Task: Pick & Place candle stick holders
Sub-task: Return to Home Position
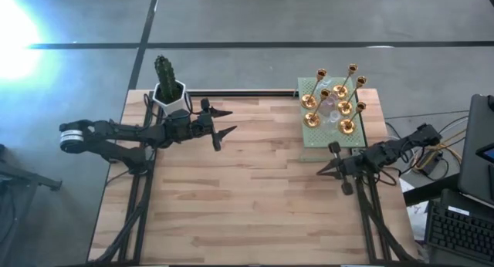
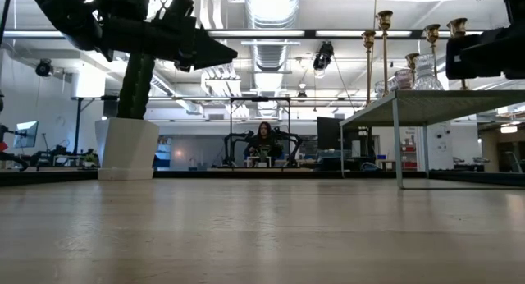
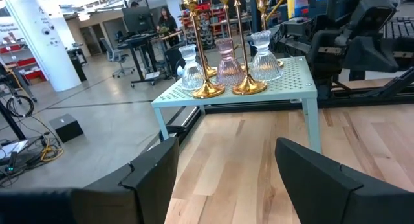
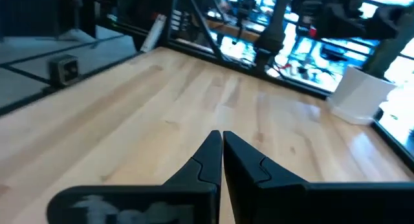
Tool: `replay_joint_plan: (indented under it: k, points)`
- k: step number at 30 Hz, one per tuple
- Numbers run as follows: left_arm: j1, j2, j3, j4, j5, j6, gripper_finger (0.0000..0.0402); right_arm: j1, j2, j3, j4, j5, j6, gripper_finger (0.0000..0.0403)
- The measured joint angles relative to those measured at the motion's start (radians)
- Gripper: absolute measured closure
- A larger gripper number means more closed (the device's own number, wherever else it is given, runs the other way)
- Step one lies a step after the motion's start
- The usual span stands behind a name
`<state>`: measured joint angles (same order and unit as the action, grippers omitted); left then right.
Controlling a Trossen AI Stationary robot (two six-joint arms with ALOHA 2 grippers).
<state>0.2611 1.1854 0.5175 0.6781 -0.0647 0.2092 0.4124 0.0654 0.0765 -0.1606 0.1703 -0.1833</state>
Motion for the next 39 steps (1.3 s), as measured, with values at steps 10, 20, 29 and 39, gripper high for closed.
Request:
replay_joint_plan:
  k: [10, 20, 29, 39]
  points:
    - [0.000, 0.000, 0.000, -0.007, 0.000, 0.000, 0.0140, -0.018, 0.002, -0.015, 0.043, 0.016, -0.002, 0.0395]
    - [0.001, 0.000, 0.000, -0.006, 0.000, 0.000, 0.0140, -0.018, 0.003, -0.015, 0.042, 0.015, 0.050, 0.0394]
    - [0.001, 0.000, 0.000, -0.006, 0.000, 0.000, 0.0140, -0.018, 0.004, -0.015, 0.042, 0.015, 0.053, 0.0394]
    - [0.000, -0.009, 0.000, -0.019, 0.000, 0.000, 0.0140, -0.018, 0.004, -0.015, 0.041, 0.014, 0.052, 0.0394]
